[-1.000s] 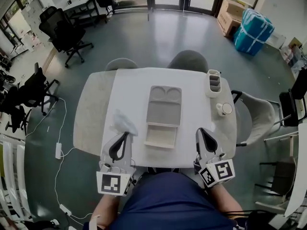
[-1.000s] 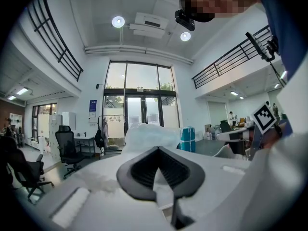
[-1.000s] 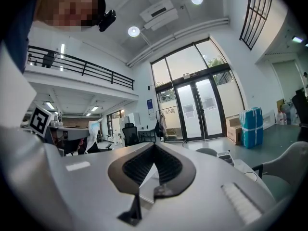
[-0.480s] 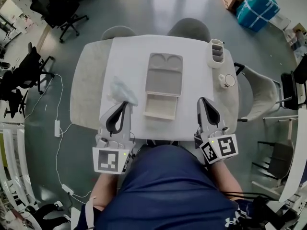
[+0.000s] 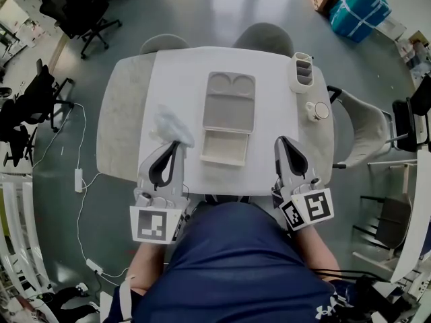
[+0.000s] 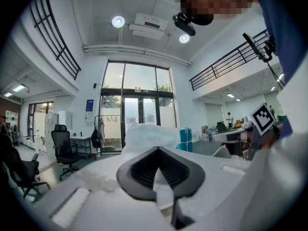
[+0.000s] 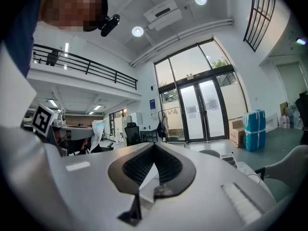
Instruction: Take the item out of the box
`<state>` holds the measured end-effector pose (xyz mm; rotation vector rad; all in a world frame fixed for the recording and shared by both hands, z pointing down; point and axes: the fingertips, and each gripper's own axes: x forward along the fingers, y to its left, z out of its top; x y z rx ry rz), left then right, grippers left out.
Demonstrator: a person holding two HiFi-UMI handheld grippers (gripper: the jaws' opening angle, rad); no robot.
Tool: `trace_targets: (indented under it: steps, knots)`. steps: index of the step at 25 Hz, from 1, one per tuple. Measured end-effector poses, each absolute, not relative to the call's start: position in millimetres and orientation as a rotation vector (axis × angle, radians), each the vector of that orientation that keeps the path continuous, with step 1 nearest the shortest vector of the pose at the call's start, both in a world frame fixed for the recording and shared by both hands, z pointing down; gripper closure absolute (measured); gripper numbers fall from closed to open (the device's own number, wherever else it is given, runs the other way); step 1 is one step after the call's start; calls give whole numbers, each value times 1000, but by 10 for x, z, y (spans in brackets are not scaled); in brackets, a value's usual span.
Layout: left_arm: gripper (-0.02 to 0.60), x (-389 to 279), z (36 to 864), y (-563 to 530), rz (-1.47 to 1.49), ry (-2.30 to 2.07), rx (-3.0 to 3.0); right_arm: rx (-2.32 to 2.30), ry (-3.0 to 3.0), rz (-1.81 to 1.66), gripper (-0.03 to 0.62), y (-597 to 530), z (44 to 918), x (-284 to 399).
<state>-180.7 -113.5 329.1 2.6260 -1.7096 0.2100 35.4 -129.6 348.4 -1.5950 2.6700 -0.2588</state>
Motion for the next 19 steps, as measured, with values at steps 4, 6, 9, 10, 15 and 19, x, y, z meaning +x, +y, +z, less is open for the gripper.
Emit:
trace_targets:
  steps: [4,6,9,10,15,19]
  knots:
    - [580,-1825,3320,-1138,228,-1708,2605,-1596,2672,-260,592,-1307,3485,336]
    - [580,-1827,3321,-1143,239,-1711,2614,-1597,2672,-265,592,-1308,3495,335]
    - [580,-1831,3351,-1148,231,-1702,2592,-1600,2671,-270,592,-1317,3498,336]
    - [580,-1838,3355,-1153,229,-1699,2592,-1601,2671,-273,592,-1322,3501,331]
    - [580,-1881,3399,-1175,235,-1688,2590,-1605,2672,-275,592,-1334,3530,283]
    - [580,-1893,3429,-1199,235,-1678,2591,-1613,2672,-275,592,-1348,3547,266]
